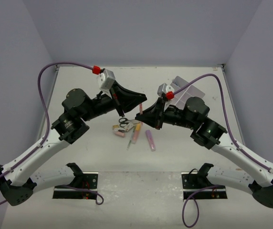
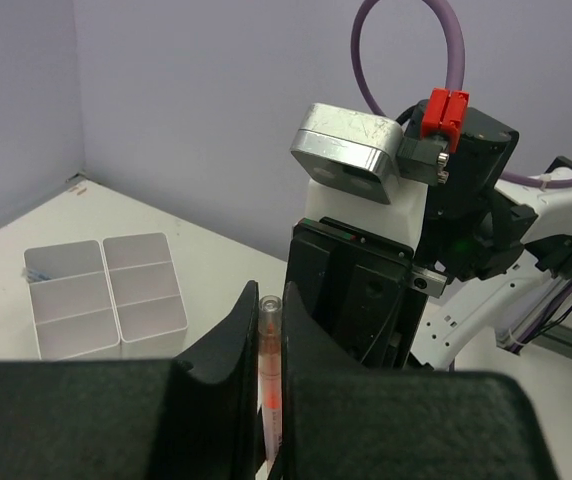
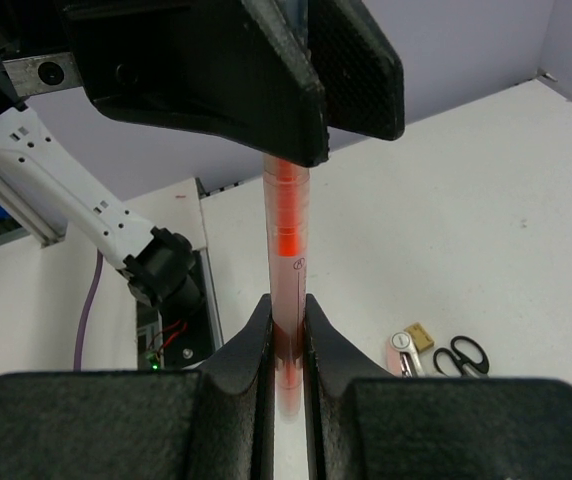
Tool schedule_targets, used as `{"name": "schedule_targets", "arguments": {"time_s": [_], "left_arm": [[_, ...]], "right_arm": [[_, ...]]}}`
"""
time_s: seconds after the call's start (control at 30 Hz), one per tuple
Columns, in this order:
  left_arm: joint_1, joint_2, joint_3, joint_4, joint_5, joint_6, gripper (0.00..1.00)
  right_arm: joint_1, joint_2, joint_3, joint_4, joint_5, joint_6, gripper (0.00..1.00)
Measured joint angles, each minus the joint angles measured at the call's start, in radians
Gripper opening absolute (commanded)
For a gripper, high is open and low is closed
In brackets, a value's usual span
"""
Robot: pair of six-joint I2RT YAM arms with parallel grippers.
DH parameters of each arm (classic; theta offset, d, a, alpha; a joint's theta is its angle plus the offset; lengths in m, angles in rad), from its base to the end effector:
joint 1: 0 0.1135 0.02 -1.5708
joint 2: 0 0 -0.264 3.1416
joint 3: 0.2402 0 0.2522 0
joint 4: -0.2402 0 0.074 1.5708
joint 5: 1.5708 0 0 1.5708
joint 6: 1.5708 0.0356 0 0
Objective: Sort the stationery into containers
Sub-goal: Place the pen in the storage box.
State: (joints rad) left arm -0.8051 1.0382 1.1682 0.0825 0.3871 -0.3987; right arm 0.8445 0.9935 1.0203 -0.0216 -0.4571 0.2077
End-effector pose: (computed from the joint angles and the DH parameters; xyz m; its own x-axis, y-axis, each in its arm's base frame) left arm 0.1467 -0.1720 0.4547 -0.2237 -0.2860 -0.9317 0.9076 0.2872 -0.3061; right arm 0.1378 0.1787 0.4018 -0.1954 0.0587 -0.9790 -0.9440 0.2595 0.2040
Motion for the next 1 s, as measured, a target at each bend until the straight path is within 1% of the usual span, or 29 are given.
{"name": "schedule_targets", "arguments": {"time_s": [0.3, 0.43, 0.57, 0.67, 0.87, 0.93, 1.0], "left_arm": [[0.001, 0.003, -0.022, 0.037, 0.008, -0.005, 0.00], [0.007, -0.001, -0.088, 0.125, 0.010, -0.019, 0.00], [0.011, -0.008, -0.165, 0.226, -0.004, -0.036, 0.00], [0.011, -0.016, -0.213, 0.288, -0.035, -0.046, 0.00], [0.003, -0.027, -0.260, 0.374, -0.102, -0.061, 0.00], [-0.002, -0.040, -0.275, 0.387, -0.131, -0.062, 0.00], [-0.012, -0.058, -0.273, 0.360, -0.154, -0.052, 0.00]], "right_arm": [[0.007, -0.006, 0.003, -0.014, 0.053, 0.000, 0.00], [0.007, -0.003, 0.015, -0.058, 0.093, -0.003, 0.00], [-0.005, 0.013, 0.033, -0.100, 0.099, 0.000, 0.00], [-0.027, 0.041, 0.060, -0.132, 0.068, 0.005, 0.00], [-0.083, 0.088, 0.130, -0.172, -0.032, 0.032, 0.00], [-0.093, 0.095, 0.143, -0.179, -0.062, 0.033, 0.00], [-0.100, 0.101, 0.145, -0.171, -0.101, 0.030, 0.00]]}}
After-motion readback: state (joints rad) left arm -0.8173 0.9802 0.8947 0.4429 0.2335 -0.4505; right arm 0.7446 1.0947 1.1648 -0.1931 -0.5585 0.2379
